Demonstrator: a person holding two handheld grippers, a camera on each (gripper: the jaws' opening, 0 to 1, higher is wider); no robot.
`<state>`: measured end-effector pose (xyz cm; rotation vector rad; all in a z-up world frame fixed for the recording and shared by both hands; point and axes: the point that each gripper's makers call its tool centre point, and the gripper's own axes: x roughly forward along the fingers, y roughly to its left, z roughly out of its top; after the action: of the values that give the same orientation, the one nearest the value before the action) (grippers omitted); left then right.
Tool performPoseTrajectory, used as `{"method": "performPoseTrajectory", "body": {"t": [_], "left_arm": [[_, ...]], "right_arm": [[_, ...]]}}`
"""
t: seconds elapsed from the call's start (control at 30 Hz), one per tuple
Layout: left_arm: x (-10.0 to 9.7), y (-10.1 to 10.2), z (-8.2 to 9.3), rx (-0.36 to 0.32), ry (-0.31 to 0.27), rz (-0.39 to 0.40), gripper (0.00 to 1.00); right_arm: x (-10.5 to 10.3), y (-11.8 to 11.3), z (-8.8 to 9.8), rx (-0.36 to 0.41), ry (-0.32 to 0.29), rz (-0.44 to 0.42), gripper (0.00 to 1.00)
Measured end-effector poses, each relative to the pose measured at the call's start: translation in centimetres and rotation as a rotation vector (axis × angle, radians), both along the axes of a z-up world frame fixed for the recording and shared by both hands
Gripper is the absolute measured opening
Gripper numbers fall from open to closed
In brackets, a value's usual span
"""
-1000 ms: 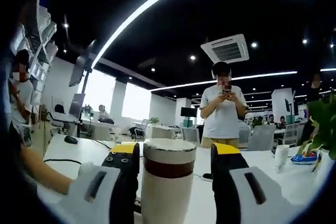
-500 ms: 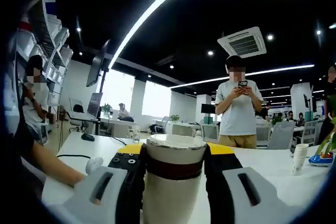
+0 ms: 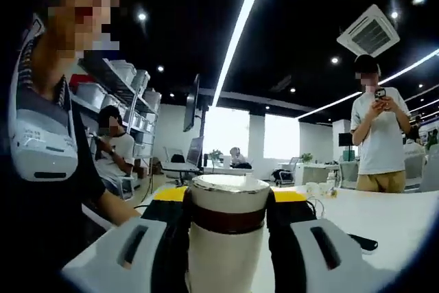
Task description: Grasp the water cup twist off the cup lid place the cup lid on the table
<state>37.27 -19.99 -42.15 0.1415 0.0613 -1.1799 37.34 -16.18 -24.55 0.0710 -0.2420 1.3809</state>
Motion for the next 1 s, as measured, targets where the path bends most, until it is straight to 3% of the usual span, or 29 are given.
{"method": "performPoseTrajectory", "body": {"t": [0.13, 0.27, 0.43, 0.5, 0.6, 0.73, 0.87, 1.0], "left_arm": [[0.1, 0.0, 0.0, 0.002, -0.004, 0.001, 0.51], [0.2, 0.1, -0.1, 0.004, -0.004, 0.003, 0.51], [0.4, 0.2, -0.1, 0.006, -0.006, 0.002, 0.51], [0.4, 0.1, -0.2, 0.008, -0.008, 0.003, 0.52], [0.4, 0.2, -0.2, 0.010, -0.009, 0.004, 0.52], [0.4, 0.1, -0.3, 0.012, -0.009, -0.001, 0.52], [0.5, 0.2, -0.4, 0.015, -0.005, 0.003, 0.52], [0.6, 0.3, -0.5, 0.016, -0.003, 0.004, 0.52]], "right_arm": [[0.2, -0.5, -0.5, -0.072, 0.000, -0.080, 0.49], [0.2, -1.3, 0.8, 0.024, 0.065, -0.174, 0.66], [0.4, -1.4, 1.3, 0.014, -0.005, -0.322, 0.64], [0.1, -1.3, 1.7, 0.043, 0.005, -0.334, 0.64], [0.5, -1.1, 1.2, 0.022, 0.014, -0.389, 0.62], [0.5, -0.7, 0.4, -0.016, -0.023, -0.400, 0.51], [0.2, -0.2, 0.6, -0.030, -0.098, -0.397, 0.48], [0.0, -0.2, 0.6, -0.014, -0.102, -0.375, 0.48]]}}
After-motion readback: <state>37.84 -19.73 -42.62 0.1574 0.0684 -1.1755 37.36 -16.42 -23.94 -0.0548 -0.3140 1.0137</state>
